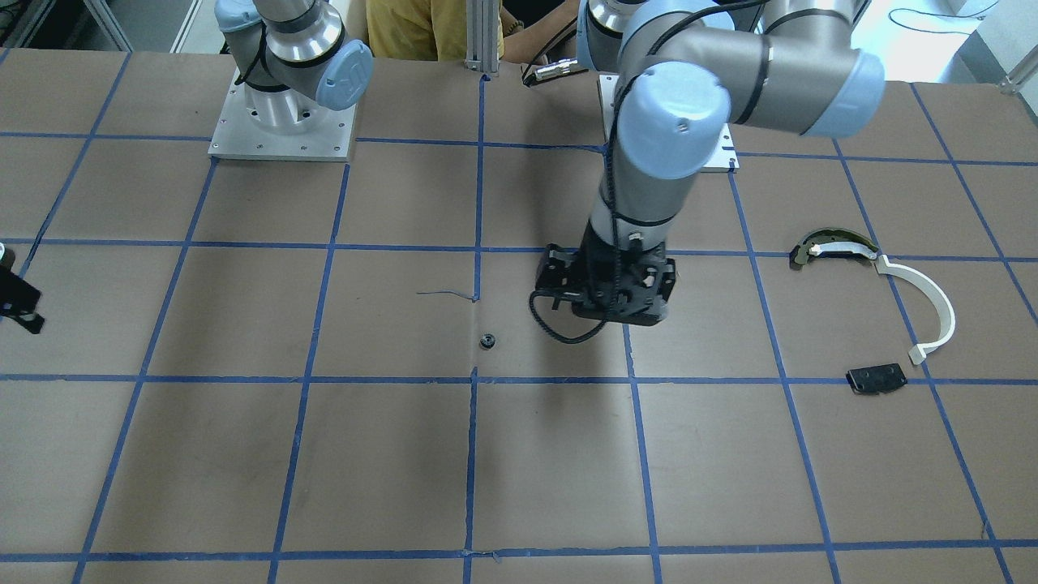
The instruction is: Place bearing gear from tray to pile
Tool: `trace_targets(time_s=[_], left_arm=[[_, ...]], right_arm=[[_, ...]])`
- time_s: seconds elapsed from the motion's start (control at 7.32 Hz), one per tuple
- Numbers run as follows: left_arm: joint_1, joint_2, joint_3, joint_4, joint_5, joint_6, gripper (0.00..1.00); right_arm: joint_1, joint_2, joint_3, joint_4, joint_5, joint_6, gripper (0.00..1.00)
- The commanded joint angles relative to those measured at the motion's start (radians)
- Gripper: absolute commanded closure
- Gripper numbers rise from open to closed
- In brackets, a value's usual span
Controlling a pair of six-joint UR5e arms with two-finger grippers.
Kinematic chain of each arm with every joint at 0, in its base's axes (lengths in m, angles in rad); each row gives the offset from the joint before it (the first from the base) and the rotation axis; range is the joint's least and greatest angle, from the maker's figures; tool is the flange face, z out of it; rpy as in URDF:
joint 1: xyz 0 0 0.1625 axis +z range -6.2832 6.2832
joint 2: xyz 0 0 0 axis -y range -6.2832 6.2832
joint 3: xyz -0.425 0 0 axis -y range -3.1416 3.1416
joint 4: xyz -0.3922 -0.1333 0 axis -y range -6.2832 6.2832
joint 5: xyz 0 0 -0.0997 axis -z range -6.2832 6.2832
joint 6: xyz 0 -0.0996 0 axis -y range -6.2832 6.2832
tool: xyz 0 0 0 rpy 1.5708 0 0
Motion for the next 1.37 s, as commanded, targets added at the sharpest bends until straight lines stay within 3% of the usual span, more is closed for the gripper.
trace_targets(time_s=[0.0,0.27,0.68,0.82,0.96,1.23], left_arm=[[-0.097,-0.105,-0.051,0.135,-0.002,-0.01,0.01],[-0.142,-0.176,-0.086,0.204,-0.001,-0.01,0.01],[-0.179,-0.263,-0.087,0.24,-0.002,-0.006,0.02],[-0.18,-0.276,-0.087,0.242,-0.002,-0.003,0.02],[-0.18,-0.286,-0.087,0.248,-0.002,-0.001,0.06],[-0.18,-0.291,-0.077,0.249,-0.002,0.002,0.3]], right_arm=[[-0.247,0.164,-0.055,-0.122,0.009,-0.206,0.0],[-0.276,0.236,-0.161,-0.183,0.007,-0.413,0.0],[-0.328,0.344,-0.181,-0.19,0.012,-0.497,0.01],[-0.328,0.346,-0.178,-0.182,0.0,-0.492,0.13],[-0.328,0.353,-0.18,-0.183,-0.007,-0.492,0.24],[-0.328,0.373,-0.181,-0.183,-0.008,-0.492,0.33]])
